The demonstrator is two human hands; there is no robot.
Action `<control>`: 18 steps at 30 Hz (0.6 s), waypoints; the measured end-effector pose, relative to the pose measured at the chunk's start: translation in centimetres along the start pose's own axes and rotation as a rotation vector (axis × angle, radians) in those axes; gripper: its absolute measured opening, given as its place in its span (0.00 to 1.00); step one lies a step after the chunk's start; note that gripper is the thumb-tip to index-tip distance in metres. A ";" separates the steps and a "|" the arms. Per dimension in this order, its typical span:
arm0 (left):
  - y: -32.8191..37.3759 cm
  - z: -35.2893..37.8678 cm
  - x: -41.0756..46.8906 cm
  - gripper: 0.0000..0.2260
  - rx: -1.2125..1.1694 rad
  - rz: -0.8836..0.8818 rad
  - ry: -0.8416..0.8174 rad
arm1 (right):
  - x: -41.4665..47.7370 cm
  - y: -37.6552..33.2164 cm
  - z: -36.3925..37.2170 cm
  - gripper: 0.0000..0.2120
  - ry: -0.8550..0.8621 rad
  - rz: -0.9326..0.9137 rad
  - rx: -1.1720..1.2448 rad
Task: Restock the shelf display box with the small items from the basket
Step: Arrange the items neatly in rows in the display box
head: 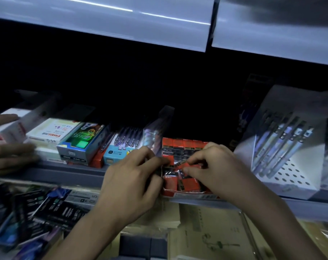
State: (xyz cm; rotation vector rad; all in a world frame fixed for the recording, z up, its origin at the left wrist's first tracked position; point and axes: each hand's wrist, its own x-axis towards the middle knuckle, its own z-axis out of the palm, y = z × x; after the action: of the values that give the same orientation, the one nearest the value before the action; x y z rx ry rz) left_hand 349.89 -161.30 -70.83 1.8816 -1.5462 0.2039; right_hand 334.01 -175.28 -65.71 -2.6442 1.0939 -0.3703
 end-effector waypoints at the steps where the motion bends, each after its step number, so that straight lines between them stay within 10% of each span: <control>1: -0.1 0.0 0.0 0.19 0.003 0.002 -0.004 | 0.1 -0.1 0.1 0.09 -0.022 0.004 0.023; 12: 0.0 -0.1 0.4 0.18 -0.003 0.024 0.002 | -0.1 0.0 -0.7 0.09 0.066 0.073 0.280; 18: 0.0 0.0 0.7 0.16 0.009 0.024 -0.033 | -0.7 -0.6 -2.0 0.14 -0.175 -0.068 0.046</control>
State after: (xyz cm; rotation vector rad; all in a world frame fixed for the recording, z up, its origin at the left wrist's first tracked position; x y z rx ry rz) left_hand 350.11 -161.82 -70.49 1.8828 -1.5930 0.1914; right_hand 333.24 -174.69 -63.73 -2.6208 0.9329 -0.1708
